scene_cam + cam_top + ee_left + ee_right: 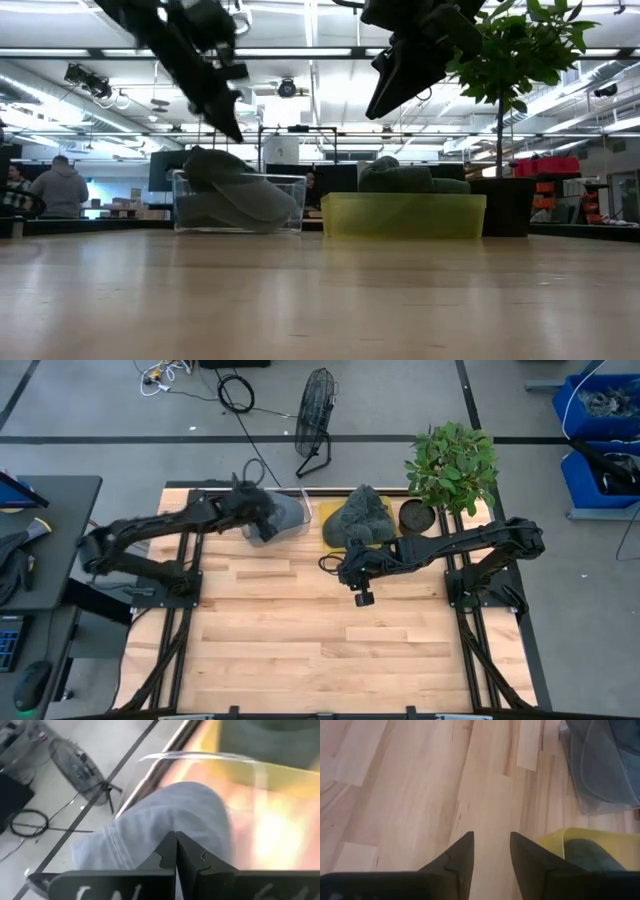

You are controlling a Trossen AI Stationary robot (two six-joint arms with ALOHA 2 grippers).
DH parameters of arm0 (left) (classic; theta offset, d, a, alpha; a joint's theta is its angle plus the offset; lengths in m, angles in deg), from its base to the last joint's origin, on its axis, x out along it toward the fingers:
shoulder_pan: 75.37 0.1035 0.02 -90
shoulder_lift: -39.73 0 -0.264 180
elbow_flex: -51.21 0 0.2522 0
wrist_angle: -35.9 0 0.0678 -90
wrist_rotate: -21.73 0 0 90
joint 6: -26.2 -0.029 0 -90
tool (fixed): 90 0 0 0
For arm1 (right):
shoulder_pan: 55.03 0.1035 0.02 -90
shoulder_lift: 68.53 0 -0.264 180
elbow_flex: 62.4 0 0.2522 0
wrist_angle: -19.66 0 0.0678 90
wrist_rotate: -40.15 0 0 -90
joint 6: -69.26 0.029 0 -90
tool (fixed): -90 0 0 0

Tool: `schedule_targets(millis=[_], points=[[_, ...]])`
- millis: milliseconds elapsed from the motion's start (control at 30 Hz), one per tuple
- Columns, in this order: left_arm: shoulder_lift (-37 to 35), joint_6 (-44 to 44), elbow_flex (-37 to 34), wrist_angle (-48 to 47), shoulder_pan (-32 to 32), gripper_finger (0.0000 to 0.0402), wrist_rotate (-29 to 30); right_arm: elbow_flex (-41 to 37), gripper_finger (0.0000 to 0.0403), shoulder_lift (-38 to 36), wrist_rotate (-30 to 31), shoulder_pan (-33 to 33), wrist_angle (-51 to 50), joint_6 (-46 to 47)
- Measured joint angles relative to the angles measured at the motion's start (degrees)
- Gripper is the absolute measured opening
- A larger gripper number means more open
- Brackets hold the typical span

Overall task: Pick & Place hat
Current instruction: Return to Home Position

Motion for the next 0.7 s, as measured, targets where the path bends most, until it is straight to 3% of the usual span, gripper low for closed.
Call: schedule_targets(millis=[233, 433, 600, 700], points=[[-18.2, 1.5, 0.9, -4.9, -6.3, 0.0003, 0.0, 0.0, 0.013, -1.8, 0.0, 0.1, -2.3, -0.4], [-30.8, 4.7, -0.3, -6.7, -11.6, 0.0003, 0.7, -0.3, 0.013, -11.5, -0.1, -0.2, -6.8, 1.7], [-40.0, 4.7, -10.8, -4.2, -17.1, 0.0003, 9.3, -7.7, 0.013, -22.7, -5.2, -1.6, -1.1, -0.3], [-45.6, 6.1, -20.3, 4.1, -19.8, 0.0003, 13.2, -16.1, 0.013, -30.1, -9.6, -3.7, 5.8, 2.0]])
